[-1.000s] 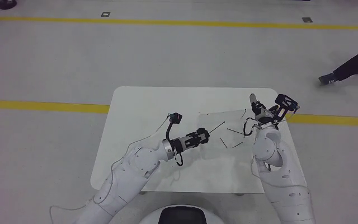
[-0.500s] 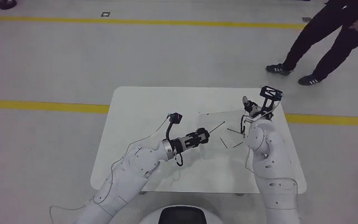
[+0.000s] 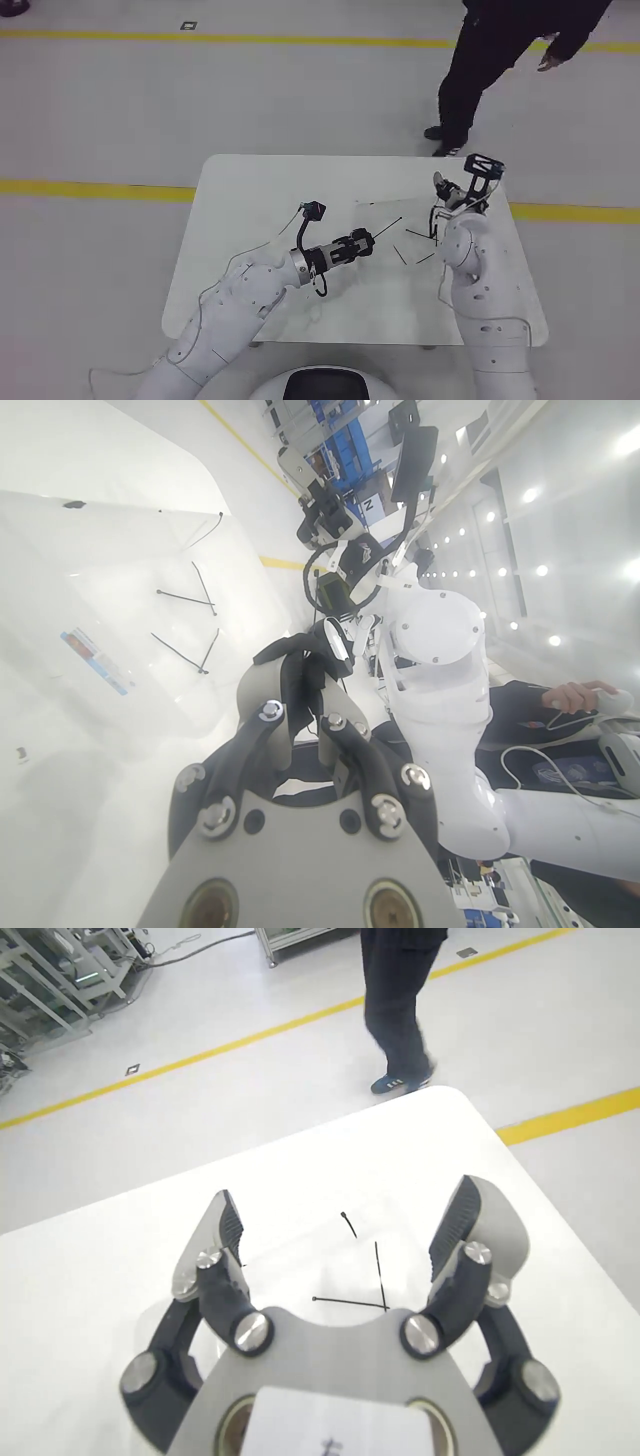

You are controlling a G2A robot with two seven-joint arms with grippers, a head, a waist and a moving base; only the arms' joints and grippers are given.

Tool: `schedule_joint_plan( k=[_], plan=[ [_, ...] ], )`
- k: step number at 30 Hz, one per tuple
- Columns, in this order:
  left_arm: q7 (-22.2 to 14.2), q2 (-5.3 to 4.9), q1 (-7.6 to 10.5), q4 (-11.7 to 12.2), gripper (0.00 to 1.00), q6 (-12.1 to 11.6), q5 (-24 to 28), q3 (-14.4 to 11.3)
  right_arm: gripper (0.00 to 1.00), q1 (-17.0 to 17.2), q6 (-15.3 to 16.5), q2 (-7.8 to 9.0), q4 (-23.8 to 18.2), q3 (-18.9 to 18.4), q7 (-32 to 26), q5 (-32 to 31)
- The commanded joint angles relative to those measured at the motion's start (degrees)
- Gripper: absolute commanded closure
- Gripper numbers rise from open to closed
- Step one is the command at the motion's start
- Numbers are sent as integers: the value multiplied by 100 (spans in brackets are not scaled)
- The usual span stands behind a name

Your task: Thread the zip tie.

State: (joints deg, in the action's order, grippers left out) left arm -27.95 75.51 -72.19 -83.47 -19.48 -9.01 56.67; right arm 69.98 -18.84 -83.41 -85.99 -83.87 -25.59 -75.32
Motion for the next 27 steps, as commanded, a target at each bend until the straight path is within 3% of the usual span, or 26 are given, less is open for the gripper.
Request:
schedule_joint_plan(
  k=[1,9,13,18,24,25,26,27],
  plan=[
    [0,0,0,0,100,0,0,0,0,-86,73,7,75,35,-207,-65],
    [0,0,0,0,100,0,0,0,2,-690,415,69,366,-67,-1462,-147],
    [0,0,0,0,100,0,0,0,43,-974,491,80,679,-37,-1787,-173],
    [0,0,0,0,100,0,0,0,57,-1303,613,96,1085,-83,-1939,-53],
    [0,0,0,0,100,0,0,0,53,-1489,549,104,1400,4,-2124,-160],
    [0,0,0,0,100,0,0,0,38,-1492,516,106,1433,26,-2137,-221],
    [0,0,0,0,100,0,0,0,13,-1492,422,105,1453,52,-2130,-288],
    [0,0,0,0,100,0,0,0,0,-1486,327,101,1460,62,-2111,-303]
  ],
)
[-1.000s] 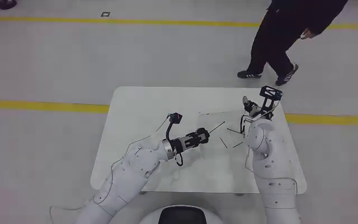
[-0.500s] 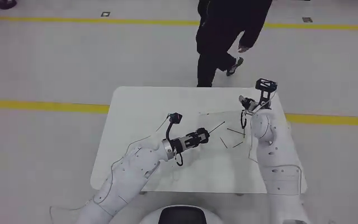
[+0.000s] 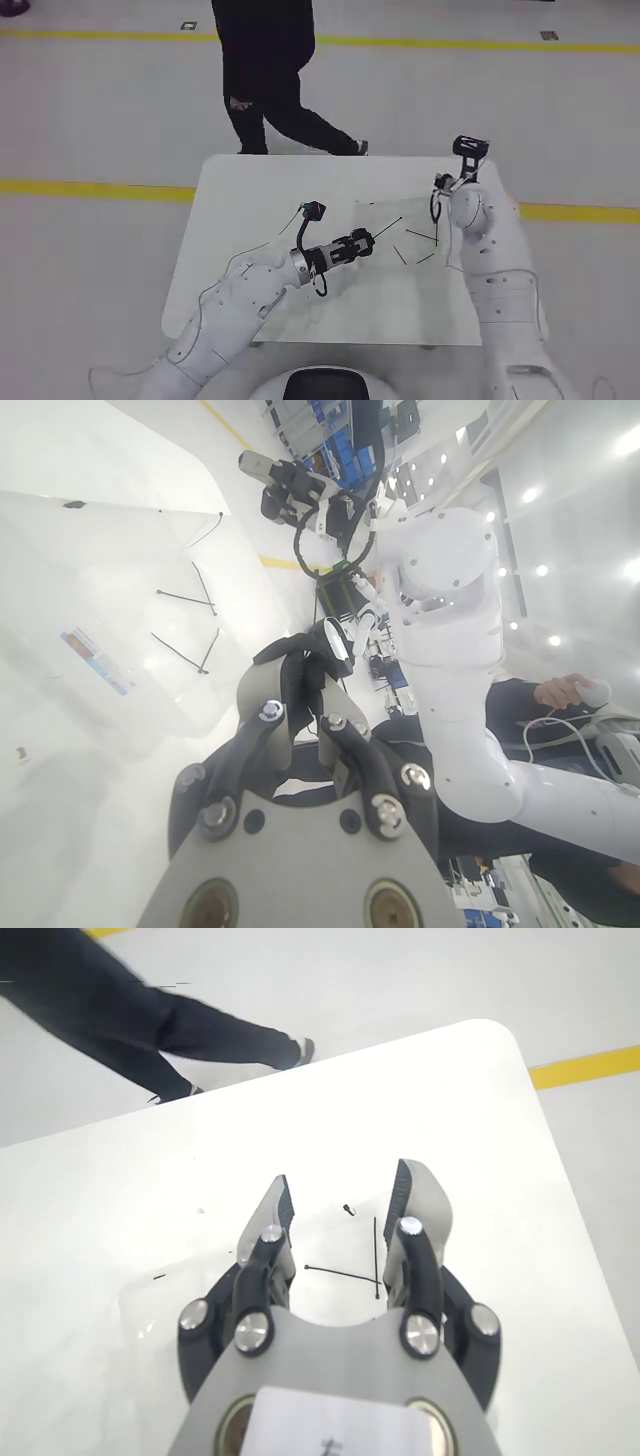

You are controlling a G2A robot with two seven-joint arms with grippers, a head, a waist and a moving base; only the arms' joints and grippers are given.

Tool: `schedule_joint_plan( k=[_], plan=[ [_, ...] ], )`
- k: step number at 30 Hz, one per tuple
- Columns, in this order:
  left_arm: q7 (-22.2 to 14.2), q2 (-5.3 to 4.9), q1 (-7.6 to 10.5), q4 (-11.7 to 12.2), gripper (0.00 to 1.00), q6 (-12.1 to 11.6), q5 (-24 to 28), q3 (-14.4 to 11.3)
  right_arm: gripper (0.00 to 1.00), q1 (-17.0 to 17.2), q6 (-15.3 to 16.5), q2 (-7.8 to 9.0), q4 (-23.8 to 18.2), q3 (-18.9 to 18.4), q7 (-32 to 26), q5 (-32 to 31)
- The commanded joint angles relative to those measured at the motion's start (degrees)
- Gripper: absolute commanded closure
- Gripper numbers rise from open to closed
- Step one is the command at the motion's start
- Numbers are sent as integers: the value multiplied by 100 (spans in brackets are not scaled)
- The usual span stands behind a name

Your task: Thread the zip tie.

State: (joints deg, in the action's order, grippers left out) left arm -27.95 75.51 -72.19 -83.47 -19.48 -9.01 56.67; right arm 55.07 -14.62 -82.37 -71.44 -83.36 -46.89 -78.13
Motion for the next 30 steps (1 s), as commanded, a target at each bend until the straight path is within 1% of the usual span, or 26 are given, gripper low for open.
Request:
schedule_joint_plan(
  k=[1,14,15,17,20,21,22,25,26,27,28,30],
  plan=[
    [0,0,0,0,100,0,0,0,0,13,-138,-6,11,22,26,-33],
    [0,0,0,0,100,0,0,0,0,13,-138,-6,11,22,26,-33],
    [0,0,0,0,100,0,0,0,0,47,-75,-4,18,20,51,12],
    [0,0,0,0,100,0,0,0,0,17,107,15,46,-33,-132,97],
    [0,0,0,0,100,0,0,0,0,-76,144,44,18,-135,-395,133],
    [0,0,0,0,100,0,0,0,0,-92,121,53,-3,-161,-456,116],
    [0,0,0,0,100,0,0,0,0,-107,-1,57,-42,-184,-508,84],
    [0,0,0,0,100,0,0,0,0,-111,-30,71,-114,-158,-728,-27],
    [0,0,0,0,100,0,0,0,3,-128,-38,76,-139,-126,-872,-110],
    [0,0,0,0,100,0,0,0,13,-151,-47,80,-151,-107,-963,-163],
    [0,0,0,0,100,0,0,0,21,-182,-114,81,-152,-93,-1029,-229],
    [0,0,0,0,100,0,0,0,30,-292,-221,74,-114,0,-1193,-374]
  ],
)
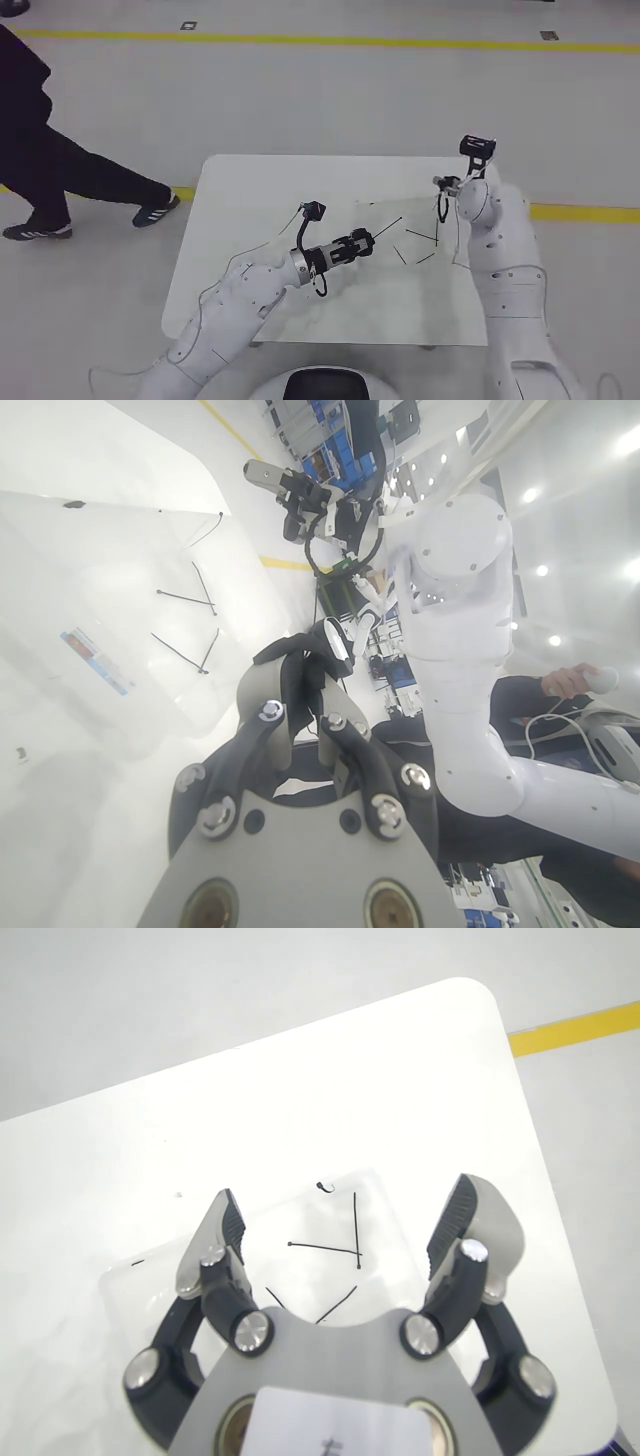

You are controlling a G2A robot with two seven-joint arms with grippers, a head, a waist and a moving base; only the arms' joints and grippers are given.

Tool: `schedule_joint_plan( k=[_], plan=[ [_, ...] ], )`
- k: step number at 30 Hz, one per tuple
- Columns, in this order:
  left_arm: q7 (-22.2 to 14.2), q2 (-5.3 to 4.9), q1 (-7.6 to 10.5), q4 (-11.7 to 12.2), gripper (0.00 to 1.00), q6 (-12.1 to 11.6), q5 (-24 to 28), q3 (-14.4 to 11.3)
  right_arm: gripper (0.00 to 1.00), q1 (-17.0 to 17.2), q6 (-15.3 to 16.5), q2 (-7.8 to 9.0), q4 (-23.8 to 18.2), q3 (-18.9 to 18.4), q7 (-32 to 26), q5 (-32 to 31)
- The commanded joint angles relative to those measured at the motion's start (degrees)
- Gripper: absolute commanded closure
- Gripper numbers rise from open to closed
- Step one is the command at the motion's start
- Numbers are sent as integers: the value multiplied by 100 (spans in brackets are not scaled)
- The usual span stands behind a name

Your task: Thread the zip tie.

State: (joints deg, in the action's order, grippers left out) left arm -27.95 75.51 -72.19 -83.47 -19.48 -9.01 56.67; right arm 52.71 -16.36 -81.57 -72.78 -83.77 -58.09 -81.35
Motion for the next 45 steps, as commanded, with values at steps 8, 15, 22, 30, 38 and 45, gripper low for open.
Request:
schedule_joint_plan(
  k=[8,15,22,30,38,45],
  plan=[
    [0,0,0,0,100,0,0,0,53,-478,-174,-58,481,416,-390,-377],
    [0,0,0,0,100,0,0,0,55,-757,-312,-128,1087,674,-332,-474],
    [0,0,0,0,100,0,0,0,66,-1040,-312,-214,1613,793,-218,-476],
    [0,0,0,0,100,0,0,0,62,-1270,-312,-305,2150,961,-234,-445],
    [0,0,0,0,100,0,0,0,66,-1395,-312,-396,2472,960,-154,-529],
    [0,0,0,0,100,0,0,0,63,-1311,-58,-402,2394,957,-159,-411]
  ],
)
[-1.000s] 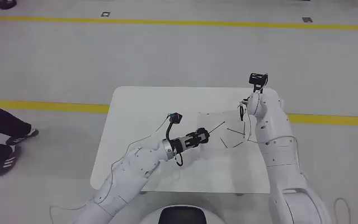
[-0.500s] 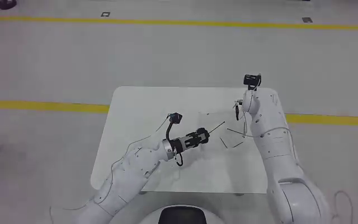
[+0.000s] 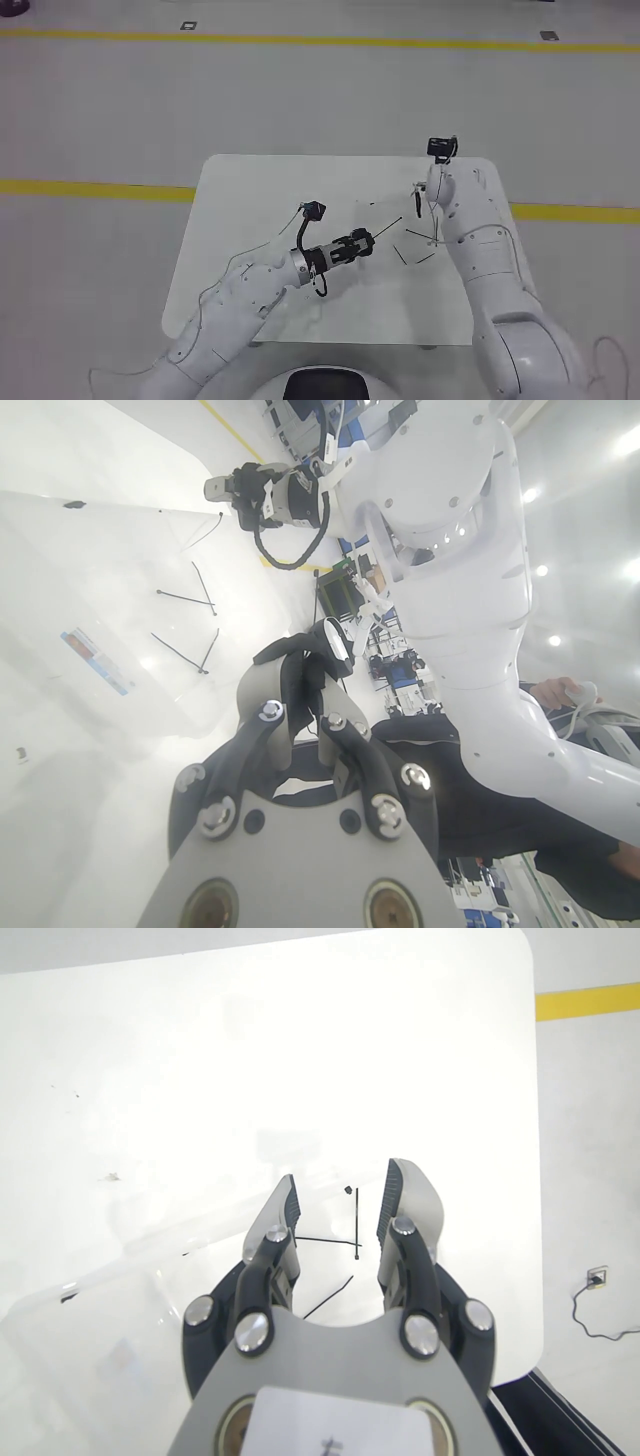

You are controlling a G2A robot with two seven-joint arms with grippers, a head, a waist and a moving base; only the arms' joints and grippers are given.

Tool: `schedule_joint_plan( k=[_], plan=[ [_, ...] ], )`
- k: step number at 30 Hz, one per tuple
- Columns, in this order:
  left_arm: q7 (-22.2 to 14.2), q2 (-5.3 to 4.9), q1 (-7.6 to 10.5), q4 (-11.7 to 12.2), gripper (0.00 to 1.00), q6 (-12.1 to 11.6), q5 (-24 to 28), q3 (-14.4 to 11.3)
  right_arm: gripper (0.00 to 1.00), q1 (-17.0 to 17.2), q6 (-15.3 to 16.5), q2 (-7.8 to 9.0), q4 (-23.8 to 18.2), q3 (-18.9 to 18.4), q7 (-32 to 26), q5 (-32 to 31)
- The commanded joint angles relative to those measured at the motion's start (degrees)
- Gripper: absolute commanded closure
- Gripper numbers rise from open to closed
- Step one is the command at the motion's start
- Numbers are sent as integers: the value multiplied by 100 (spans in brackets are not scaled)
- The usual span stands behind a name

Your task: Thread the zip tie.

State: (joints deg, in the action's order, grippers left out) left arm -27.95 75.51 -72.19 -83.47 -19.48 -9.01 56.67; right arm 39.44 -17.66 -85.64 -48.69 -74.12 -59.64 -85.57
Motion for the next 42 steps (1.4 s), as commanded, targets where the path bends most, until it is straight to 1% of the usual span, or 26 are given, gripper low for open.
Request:
schedule_joint_plan(
  k=[1,3,7,9,12,16,18,22,25,28,30,32,33,37,40,42],
  plan=[
    [0,0,0,0,100,0,0,0,63,30,138,12,-32,-17,-25,14],
    [0,0,0,0,100,0,0,0,61,60,170,27,-87,-43,-62,-20],
    [0,0,0,0,100,0,0,0,61,146,144,44,-218,-71,-114,-70],
    [0,0,0,0,100,0,0,0,61,219,183,56,-329,-75,-146,-120],
    [0,0,0,0,100,0,0,0,64,309,166,68,-477,-77,-210,-205],
    [0,0,0,0,100,0,0,0,64,388,97,70,-620,-65,-279,-279],
    [0,0,0,0,100,0,0,0,65,446,75,82,-733,-124,-288,-265],
    [0,0,0,0,100,0,0,0,67,566,127,123,-993,-294,-313,-214],
    [0,0,0,0,100,0,0,0,70,566,216,150,-1043,-408,-360,-158],
    [0,0,0,0,100,0,0,0,70,519,220,150,-959,-407,-368,-161],
    [0,0,0,0,100,0,0,0,69,449,146,129,-813,-312,-379,-242],
    [0,0,0,0,100,0,0,0,72,392,51,104,-683,-224,-347,-303],
    [0,0,0,0,100,0,0,0,71,353,-10,87,-602,-169,-319,-329],
    [0,0,0,0,100,0,0,0,71,184,-149,44,-318,-84,-249,-334],
    [0,0,0,0,100,0,0,0,73,69,-157,21,-144,-43,-198,-322],
    [0,0,0,0,100,0,0,0,72,6,-162,10,-59,-29,-184,-319]
  ],
)
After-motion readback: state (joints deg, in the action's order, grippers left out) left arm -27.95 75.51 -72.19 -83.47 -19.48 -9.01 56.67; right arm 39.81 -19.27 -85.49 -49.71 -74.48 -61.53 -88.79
